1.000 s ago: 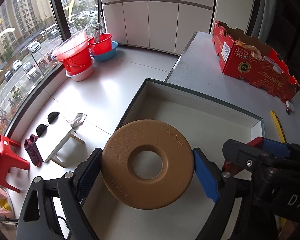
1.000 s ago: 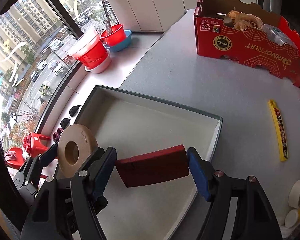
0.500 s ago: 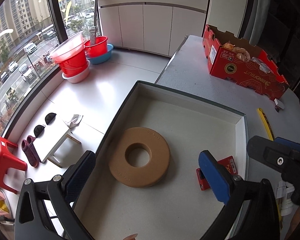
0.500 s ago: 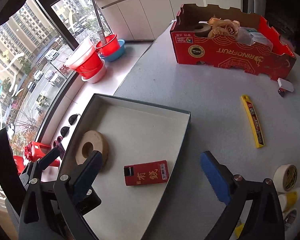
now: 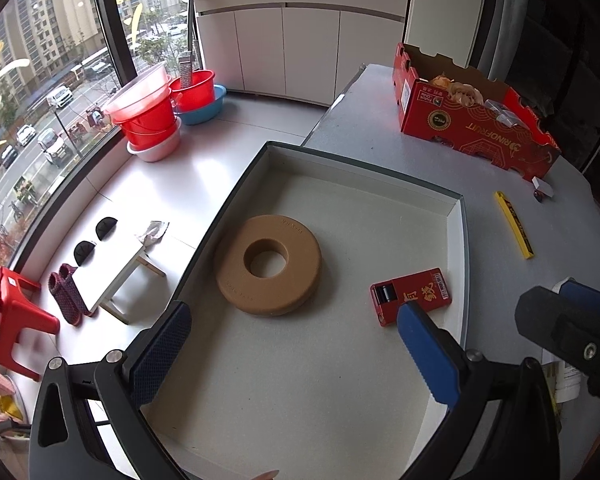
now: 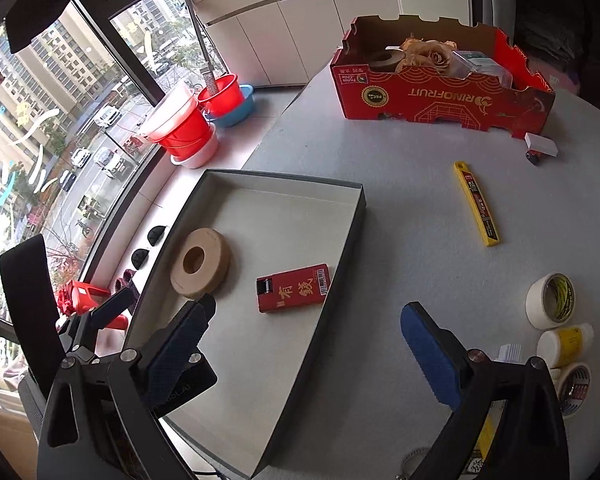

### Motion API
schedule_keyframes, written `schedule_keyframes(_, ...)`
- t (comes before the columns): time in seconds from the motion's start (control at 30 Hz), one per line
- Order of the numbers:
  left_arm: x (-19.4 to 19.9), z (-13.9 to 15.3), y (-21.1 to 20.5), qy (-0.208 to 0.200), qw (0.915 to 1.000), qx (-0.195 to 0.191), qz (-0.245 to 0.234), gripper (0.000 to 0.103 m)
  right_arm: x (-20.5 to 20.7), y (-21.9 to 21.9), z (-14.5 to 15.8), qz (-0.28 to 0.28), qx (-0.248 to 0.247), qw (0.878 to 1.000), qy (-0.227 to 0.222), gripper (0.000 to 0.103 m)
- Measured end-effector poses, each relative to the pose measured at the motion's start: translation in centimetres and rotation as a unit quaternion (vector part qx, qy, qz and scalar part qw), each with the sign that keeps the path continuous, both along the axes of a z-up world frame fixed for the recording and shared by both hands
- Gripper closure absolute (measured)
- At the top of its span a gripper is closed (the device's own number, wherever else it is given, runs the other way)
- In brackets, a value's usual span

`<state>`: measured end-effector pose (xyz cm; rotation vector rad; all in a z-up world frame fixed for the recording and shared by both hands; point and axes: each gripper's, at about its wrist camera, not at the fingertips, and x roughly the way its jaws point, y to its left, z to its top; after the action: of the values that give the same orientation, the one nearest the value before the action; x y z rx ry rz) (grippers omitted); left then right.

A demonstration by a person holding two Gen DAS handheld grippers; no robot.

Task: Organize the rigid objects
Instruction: 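Move both tools back over the remaining items on the table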

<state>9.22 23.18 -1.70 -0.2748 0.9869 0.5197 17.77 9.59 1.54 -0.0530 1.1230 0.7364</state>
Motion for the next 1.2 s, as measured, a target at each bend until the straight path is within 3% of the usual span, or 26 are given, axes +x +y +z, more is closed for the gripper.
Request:
schedule_keyframes(0.2, -2.3, 1.1, -1.1, -0.009, 0.9999, 0.005, 0.005, 0.000, -2.6, 0.2, 1.1, 0.016, -0.014, 0.999, -0.026, 0.004)
schedule_keyframes(0.37, -4.6, 1.9, -2.6, -0.024, 0.9997, -0.004, 0.001, 0.000, -4.9, -1.4, 2.6, 0.021, -0.027, 0.997, -0.075, 0.004)
schedule_keyframes(0.6, -5.8, 2.0, -8.1, -0.018, 0.9981, -0.002, -0.058, 0.000, -7.6, -10.2, 1.9, -0.013, -0.079, 0.990, -0.120, 0.004)
schedule_keyframes(0.77, -4.9, 1.2, -14.4, -0.010, 0.9918, -0.002, -0.128, 0.000, -8.5, -19.4, -1.0, -0.099, -0.100, 0.986, -0.092, 0.004)
schedule_keyframes(0.9, -3.6, -1.1, -19.3, 0.015, 0.9849, 0.022, -0.171, 0.000, -9.5, -25.0, -3.7, -0.150, -0.096, 0.983, -0.052, 0.004)
schedule_keyframes(1.07, -2.3, -4.7, -23.1, 0.053, 0.9740, 0.060, -0.212, 0.000, -10.5, -28.7, -6.3, -0.179, -0.089, 0.980, -0.014, 0.004)
schedule_keyframes(1.2, -1.4, -6.1, -23.9, 0.062, 0.9726, 0.074, -0.212, 0.000, -10.2, -29.3, -6.8, -0.181, -0.084, 0.980, -0.011, 0.004)
